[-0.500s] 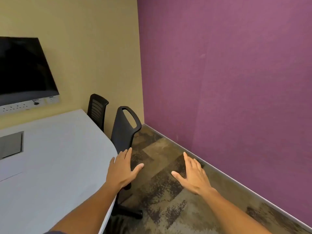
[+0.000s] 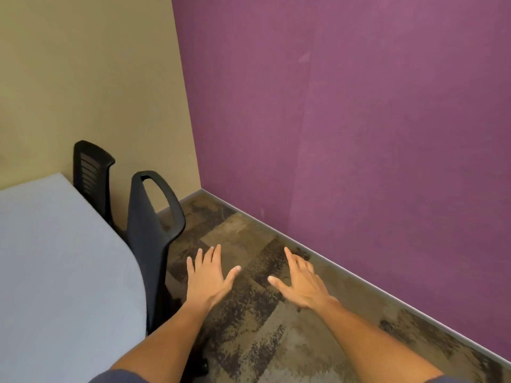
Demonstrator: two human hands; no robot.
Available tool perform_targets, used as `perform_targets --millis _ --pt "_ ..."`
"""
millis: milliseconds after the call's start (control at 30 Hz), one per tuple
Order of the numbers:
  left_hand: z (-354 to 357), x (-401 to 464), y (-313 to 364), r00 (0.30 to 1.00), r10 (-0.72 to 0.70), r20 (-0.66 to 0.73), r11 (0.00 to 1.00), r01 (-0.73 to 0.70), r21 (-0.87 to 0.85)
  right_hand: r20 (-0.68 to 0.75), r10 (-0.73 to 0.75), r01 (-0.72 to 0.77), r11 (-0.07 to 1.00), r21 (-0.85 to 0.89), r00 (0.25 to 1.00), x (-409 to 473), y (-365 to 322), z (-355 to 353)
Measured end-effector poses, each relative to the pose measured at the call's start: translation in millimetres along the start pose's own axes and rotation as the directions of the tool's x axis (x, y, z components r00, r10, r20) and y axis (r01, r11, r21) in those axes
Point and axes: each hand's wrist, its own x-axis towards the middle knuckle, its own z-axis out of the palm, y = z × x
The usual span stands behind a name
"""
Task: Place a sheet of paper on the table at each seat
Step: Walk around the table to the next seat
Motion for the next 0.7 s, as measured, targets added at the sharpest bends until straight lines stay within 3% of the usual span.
perform_targets --millis 400,700 --pt "22 200 -19 0.994 -0.107 0.008 0.993 0.108 -0.047 0.017 -0.014 0.014 1.000 0.024 1.000 223 -14 -21" --pt "47 369 -34 0.941 -0.327 -0.085 0.942 0.318 -0.105 0.107 -0.239 0.238 0.971 0.020 0.965 449 -30 -39"
